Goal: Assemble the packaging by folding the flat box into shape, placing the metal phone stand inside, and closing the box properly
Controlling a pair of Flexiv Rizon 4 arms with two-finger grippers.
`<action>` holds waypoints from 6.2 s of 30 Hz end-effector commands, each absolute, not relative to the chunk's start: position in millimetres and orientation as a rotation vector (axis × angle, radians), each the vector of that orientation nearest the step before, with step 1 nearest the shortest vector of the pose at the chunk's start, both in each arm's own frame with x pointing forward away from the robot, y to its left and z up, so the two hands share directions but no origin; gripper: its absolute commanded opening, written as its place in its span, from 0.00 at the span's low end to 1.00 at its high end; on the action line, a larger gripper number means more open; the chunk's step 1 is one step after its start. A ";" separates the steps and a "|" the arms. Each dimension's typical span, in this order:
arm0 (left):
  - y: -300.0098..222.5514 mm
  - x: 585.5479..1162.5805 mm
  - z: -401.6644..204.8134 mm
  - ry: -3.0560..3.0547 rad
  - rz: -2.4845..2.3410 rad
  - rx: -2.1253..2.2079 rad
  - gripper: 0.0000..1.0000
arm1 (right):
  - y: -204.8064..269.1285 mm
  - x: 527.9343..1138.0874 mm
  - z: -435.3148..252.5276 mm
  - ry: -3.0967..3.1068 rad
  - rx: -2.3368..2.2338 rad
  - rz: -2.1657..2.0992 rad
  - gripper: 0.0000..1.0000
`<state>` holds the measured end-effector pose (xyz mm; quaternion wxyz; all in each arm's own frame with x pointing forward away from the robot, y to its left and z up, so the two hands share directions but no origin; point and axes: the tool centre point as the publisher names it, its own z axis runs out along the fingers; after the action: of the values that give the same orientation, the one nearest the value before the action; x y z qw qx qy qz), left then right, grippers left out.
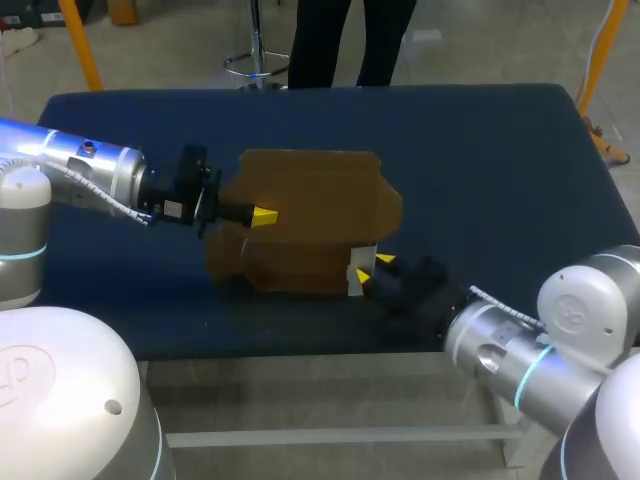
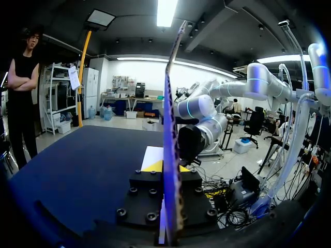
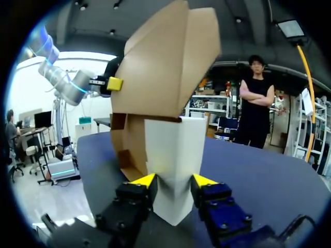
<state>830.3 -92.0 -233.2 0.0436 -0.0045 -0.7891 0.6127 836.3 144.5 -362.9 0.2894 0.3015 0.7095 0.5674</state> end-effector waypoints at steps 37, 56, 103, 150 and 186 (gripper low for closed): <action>-92.0 829.8 -234.7 -2.413 1.870 -0.014 0.00 | 145.9 860.5 -366.2 1.568 1.115 1.218 0.42; -92.0 829.8 -234.7 -2.413 1.870 -0.014 0.00 | 142.3 868.0 -366.3 1.530 1.187 1.117 0.00; -7.2 808.7 -154.3 -2.982 1.813 -0.148 1.00 | 89.6 925.4 -342.4 1.916 1.132 1.509 0.00; 41.6 848.7 -110.6 -2.853 1.724 -0.283 1.00 | 97.2 958.2 -336.7 2.427 1.398 1.512 0.00; 43.1 856.7 -120.5 -2.924 1.382 -0.534 1.00 | 104.0 942.9 -349.2 2.330 1.996 0.785 0.00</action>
<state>854.0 44.1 -124.6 -0.0790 -0.1560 -0.8859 0.4296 939.7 96.7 -352.6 0.0270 0.6144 0.7024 0.3585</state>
